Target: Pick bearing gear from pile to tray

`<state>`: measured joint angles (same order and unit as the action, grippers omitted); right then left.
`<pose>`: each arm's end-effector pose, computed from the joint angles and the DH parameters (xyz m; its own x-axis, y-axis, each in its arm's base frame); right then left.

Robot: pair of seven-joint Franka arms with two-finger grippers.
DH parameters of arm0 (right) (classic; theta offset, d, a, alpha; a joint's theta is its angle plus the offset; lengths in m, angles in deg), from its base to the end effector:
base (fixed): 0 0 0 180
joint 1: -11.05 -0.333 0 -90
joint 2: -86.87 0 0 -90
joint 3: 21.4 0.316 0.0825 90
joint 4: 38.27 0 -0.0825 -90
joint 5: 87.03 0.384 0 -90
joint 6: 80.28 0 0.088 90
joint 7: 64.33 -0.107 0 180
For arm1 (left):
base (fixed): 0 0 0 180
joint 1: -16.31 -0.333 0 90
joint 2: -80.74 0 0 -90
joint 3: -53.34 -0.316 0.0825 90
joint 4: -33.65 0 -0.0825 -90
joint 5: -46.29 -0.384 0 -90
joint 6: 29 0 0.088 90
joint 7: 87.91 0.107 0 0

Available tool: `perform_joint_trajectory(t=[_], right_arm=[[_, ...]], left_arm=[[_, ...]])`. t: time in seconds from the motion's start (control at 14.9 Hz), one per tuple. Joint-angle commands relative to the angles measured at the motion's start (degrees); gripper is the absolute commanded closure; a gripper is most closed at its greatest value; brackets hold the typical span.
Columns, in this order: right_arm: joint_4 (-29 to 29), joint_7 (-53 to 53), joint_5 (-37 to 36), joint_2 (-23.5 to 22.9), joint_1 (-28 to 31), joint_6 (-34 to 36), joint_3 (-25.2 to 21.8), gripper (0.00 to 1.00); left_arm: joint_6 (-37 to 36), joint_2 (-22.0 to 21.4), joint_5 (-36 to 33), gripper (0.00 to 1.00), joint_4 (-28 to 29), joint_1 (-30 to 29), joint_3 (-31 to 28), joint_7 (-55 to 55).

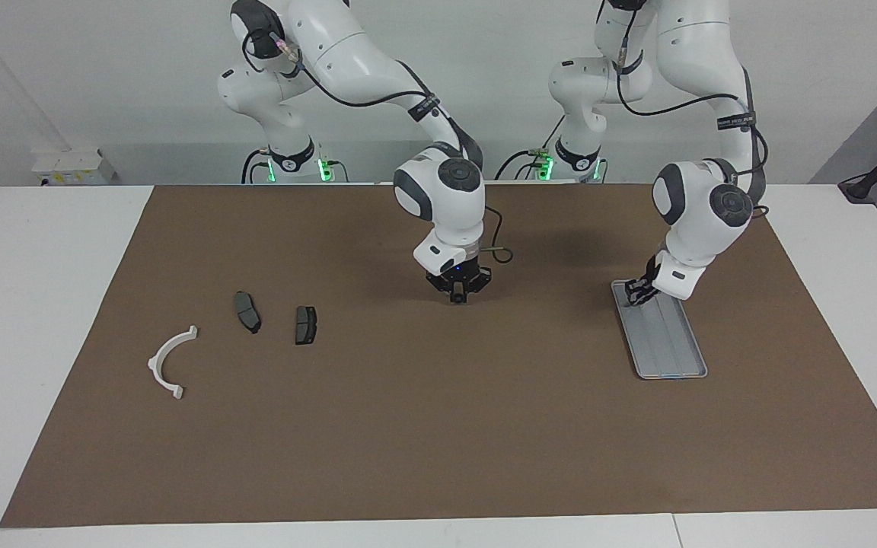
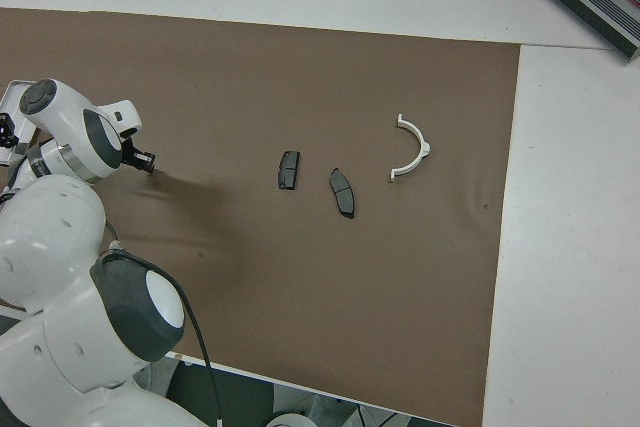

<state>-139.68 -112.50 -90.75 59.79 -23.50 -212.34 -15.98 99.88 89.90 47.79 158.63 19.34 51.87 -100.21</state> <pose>0.5131 0.4211 0.3023 0.9923 -0.1136 0.0491 -0.1115 -0.9928 -0.0430 0.5424 -0.0156 0.3090 0.9749 0.2026 -0.0927 0.2030 -0.9792 -0.0052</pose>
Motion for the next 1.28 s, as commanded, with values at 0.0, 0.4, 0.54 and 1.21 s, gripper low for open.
perform_joint_trajectory(t=[0.0, 0.4, 0.54, 1.21], right_arm=[[-0.3, -0.7, 0.2, -1.3, 0.2, -2.7, -0.1, 1.0], [-0.4, -0.1, 0.2, -1.7, 0.7, -2.9, -0.1, 0.75], [0.3, -0.7, 0.2, -1.6, 0.5, -1.6, -0.1, 0.06], [10.5, 15.1, -0.6, 7.6, 9.7, 13.3, -0.8, 0.0]], left_arm=[[2.9, -0.6, 0.3, 1.0, 1.5, -0.6, 0.5, 0.2], [5.5, -0.9, 0.3, 0.88, 4.7, -0.1, 0.5, 0.2], [5.8, -0.9, 0.3, 0.79, 4.8, -0.1, 0.5, 0.3], [-2.0, -0.6, 0.3, 0.47, -2.5, -0.9, 0.4, 0.9]])
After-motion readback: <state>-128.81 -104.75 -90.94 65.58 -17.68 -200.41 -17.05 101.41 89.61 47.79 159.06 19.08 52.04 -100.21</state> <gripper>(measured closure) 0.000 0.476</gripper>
